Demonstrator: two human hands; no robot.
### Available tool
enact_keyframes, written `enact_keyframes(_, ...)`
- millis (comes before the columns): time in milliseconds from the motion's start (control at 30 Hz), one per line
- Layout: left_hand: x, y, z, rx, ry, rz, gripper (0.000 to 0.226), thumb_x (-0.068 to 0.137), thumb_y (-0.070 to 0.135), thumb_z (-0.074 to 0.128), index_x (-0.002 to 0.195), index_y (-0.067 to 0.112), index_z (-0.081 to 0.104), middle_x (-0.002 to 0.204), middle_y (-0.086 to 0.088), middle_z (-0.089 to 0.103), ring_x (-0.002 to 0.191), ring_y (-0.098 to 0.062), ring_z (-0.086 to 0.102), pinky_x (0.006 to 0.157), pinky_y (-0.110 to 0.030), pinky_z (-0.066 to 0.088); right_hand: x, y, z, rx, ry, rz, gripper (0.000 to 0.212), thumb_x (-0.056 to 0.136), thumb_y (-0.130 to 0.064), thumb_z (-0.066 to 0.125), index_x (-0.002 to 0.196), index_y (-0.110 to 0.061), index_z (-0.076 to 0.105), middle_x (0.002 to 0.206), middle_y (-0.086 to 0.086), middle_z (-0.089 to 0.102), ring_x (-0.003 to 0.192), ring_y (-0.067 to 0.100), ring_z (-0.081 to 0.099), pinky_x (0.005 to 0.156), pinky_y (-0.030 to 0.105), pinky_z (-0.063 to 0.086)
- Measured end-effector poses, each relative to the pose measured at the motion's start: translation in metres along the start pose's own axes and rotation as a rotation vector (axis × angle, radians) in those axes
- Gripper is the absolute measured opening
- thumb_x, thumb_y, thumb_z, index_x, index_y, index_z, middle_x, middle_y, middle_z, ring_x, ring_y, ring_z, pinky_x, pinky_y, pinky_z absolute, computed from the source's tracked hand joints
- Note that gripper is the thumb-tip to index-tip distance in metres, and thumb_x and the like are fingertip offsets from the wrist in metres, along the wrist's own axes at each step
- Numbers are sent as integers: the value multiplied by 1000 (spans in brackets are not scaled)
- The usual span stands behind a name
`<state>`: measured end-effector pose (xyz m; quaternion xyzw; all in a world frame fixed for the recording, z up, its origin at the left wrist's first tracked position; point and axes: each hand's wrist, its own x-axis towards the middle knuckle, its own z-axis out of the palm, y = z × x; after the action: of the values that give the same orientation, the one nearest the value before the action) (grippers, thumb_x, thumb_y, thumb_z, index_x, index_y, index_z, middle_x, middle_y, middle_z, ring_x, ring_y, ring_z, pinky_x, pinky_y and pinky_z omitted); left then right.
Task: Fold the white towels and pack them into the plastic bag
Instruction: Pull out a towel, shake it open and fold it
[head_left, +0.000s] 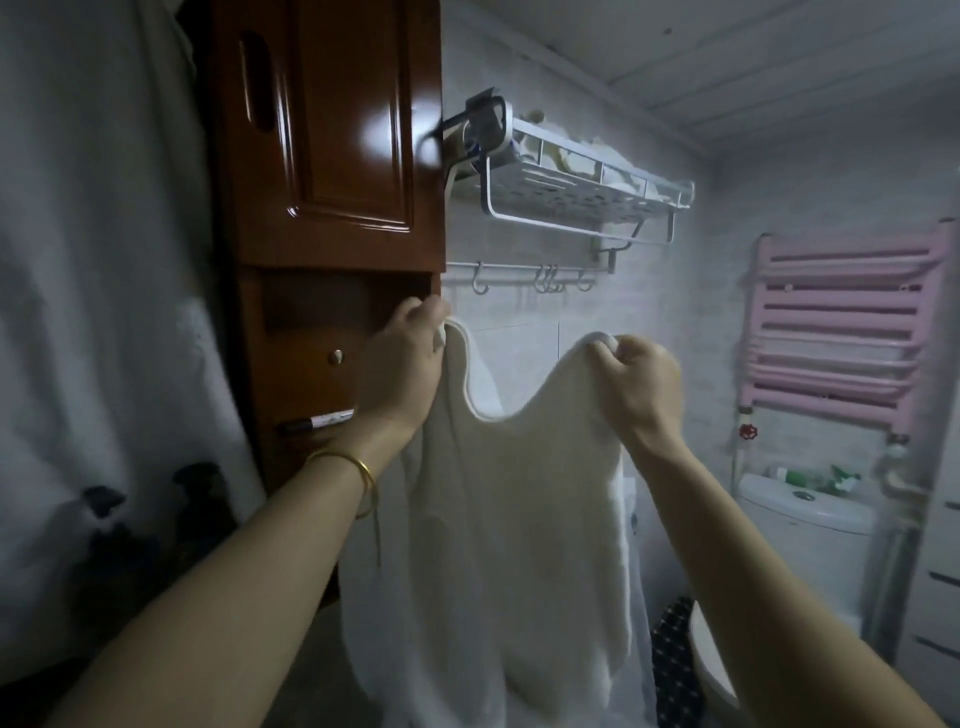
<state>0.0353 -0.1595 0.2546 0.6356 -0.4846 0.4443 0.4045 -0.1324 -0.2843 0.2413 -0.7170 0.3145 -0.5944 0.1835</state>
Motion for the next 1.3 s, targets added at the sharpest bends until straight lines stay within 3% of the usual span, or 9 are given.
enact_keyframes(167, -46, -6, 34, 0, -298, -168, 14, 90, 7, 44, 93, 15, 54, 86, -8, 58, 71, -30, 55, 58, -38, 48, -9, 6, -8, 43, -585, 127, 13, 76, -11, 61, 77, -18, 51, 72, 4, 50, 58, 19, 46, 52, 26, 36)
enact_keyframes(333, -96, -9, 59, 91, -551, -284, 18, 93, 13, 39, 79, 21, 48, 71, -2, 58, 60, -24, 51, 47, -25, 31, -28, 18, -3, 463, -1253, 373, 36, 89, -1, 48, 97, -24, 75, 103, 3, 69, 83, 18, 62, 73, 30, 53)
enact_keyframes(433, -121, -12, 68, 119, -724, -395, 12, 91, 20, 41, 82, 19, 49, 82, -7, 61, 70, -29, 52, 53, -27, 29, -52, 29, 11, 634, -1259, 509, 34, 94, -2, 39, 81, -10, 69, 75, 5, 65, 59, 12, 61, 48, 20, 50)
enact_keyframes(600, -140, -15, 73, -123, -907, -653, 14, 86, 14, 54, 73, 16, 49, 80, -12, 59, 65, -24, 57, 52, -22, 34, -88, 46, 22, 777, -1252, 520, 36, 84, 22, 32, 102, 5, 58, 87, 19, 65, 78, 27, 69, 74, 35, 60)
enact_keyframes(733, -154, -18, 58, -330, -726, -779, 33, 91, 37, 59, 83, 10, 42, 65, -2, 49, 48, -10, 57, 46, -19, 37, -111, 57, 32, 415, -977, 354, 14, 83, 8, 58, 93, 2, 65, 69, 12, 69, 60, 21, 69, 58, 29, 58)
enact_keyframes(933, -168, -20, 41, -223, -644, -813, 32, 94, 51, 43, 92, 20, 42, 93, 7, 45, 87, -11, 45, 74, -26, 36, -132, 68, 43, -9, -828, -264, 17, 80, -24, 68, 78, -8, 70, 85, 0, 56, 82, 15, 48, 67, 19, 35)
enact_keyframes(1067, -167, -14, 32, -399, -655, -960, 45, 91, 59, 41, 71, 20, 51, 68, 5, 53, 73, -16, 53, 63, -24, 38, -152, 57, 50, 407, -943, -69, 14, 80, -21, 54, 69, -13, 57, 64, -1, 49, 61, 11, 41, 58, 23, 32)
enact_keyframes(1200, -170, -5, 22, -511, -685, -1112, 67, 88, 68, 33, 125, 16, 57, 117, 4, 55, 113, -20, 52, 95, -27, 34, -173, 59, 68, 404, -848, 37, 32, 86, -17, 59, 59, -33, 50, 53, -17, 43, 52, -1, 36, 49, 12, 29)
enact_keyframes(1300, -173, -3, 13, -869, -838, -1325, 76, 85, 71, 33, 115, 7, 60, 111, -9, 67, 103, -23, 63, 91, -33, 50, -185, 63, 77, 414, -769, 121, 31, 84, -23, 58, 57, -25, 42, 52, -15, 37, 50, 1, 32, 46, 13, 27)
